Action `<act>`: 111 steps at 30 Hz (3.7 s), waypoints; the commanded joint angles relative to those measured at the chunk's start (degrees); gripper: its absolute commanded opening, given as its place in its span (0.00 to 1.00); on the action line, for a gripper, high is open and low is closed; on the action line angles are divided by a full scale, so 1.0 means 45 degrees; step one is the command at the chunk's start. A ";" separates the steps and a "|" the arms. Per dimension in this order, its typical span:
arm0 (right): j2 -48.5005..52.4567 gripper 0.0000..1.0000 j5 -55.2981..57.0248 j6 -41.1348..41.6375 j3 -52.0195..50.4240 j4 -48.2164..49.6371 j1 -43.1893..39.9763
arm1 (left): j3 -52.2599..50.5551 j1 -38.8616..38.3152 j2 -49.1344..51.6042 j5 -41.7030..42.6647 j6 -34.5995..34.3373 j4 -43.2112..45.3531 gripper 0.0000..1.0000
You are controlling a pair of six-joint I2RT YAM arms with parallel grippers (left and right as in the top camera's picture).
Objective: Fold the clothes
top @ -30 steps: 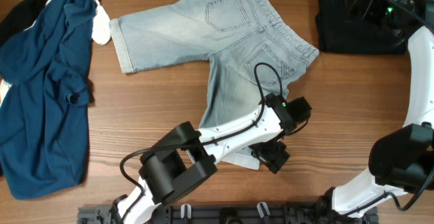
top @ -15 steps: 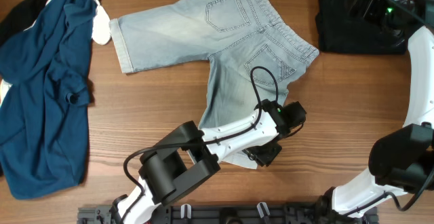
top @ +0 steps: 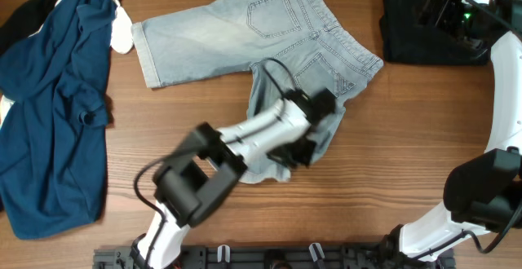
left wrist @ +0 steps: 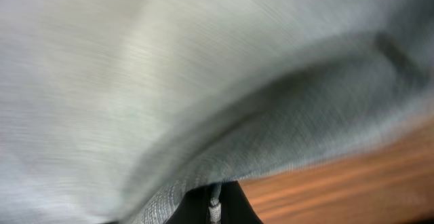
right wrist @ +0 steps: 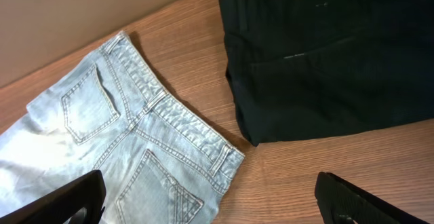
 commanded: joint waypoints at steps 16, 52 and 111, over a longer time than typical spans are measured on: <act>0.0248 1.00 -0.1122 -0.0136 0.0049 -0.0840 0.0049 | 0.0005 0.3167 -0.1530 -0.0029 -0.1749 -0.0262 0.04; 0.0899 0.72 0.1496 0.2997 -0.6853 0.4158 0.2535 | -0.0097 0.3740 -0.6324 -0.3050 -0.3211 -0.2807 0.04; 0.2657 0.08 0.1569 0.2472 -0.6538 1.0350 0.2560 | -0.0097 0.7417 -0.0393 -0.7276 -0.1044 1.0933 0.04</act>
